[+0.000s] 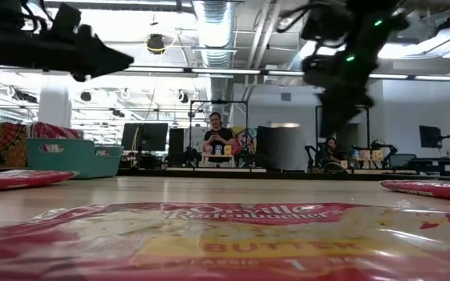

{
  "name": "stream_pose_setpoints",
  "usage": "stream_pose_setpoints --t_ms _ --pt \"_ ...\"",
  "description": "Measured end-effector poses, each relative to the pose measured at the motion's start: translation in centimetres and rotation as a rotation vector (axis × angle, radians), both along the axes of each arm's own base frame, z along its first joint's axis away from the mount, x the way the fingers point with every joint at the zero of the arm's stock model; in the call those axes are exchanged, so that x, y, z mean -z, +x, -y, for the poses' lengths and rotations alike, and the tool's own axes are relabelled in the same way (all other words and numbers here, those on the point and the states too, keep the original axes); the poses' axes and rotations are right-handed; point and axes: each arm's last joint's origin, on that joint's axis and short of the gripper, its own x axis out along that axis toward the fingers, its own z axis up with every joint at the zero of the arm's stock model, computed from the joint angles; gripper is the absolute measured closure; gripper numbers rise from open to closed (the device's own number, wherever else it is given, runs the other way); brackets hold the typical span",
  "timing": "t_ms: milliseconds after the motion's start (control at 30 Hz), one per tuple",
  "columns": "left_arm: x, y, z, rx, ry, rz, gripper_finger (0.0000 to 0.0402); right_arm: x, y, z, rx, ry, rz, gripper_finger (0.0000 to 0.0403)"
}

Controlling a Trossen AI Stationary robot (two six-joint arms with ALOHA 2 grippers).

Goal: Sort popcorn bags into baskets
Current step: Put the red popcorn bag in the blue bin

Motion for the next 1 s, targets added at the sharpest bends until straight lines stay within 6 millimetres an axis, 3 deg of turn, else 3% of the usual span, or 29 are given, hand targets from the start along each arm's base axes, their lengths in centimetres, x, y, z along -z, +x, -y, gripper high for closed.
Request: stream_pose_setpoints --t_ms 133,300,533,733,1000 --pt "0.5 0.7 0.4 0.193 -0.027 -0.021 0.0214 -0.2 -2.9 -2.0 0.084 0.097 -0.183 0.0251" --pt "1.3 1.5 0.5 0.281 -0.057 -0.082 0.0214 0.4 -6.2 -4.3 0.204 0.19 -0.398 0.0205" --pt "1.7 2.5 1.0 0.424 -0.065 -0.096 0.0214 2.0 -7.9 -7.0 0.302 0.331 -0.35 0.0137" --pt "2.5 3.0 1.2 0.439 -0.085 -0.154 0.0214 4.4 -9.0 -8.0 0.405 0.365 -0.291 0.0128" --pt "2.4 3.0 1.1 0.418 -0.082 -0.137 0.0214 7.9 -10.7 -7.2 0.453 0.379 -0.276 0.0128"
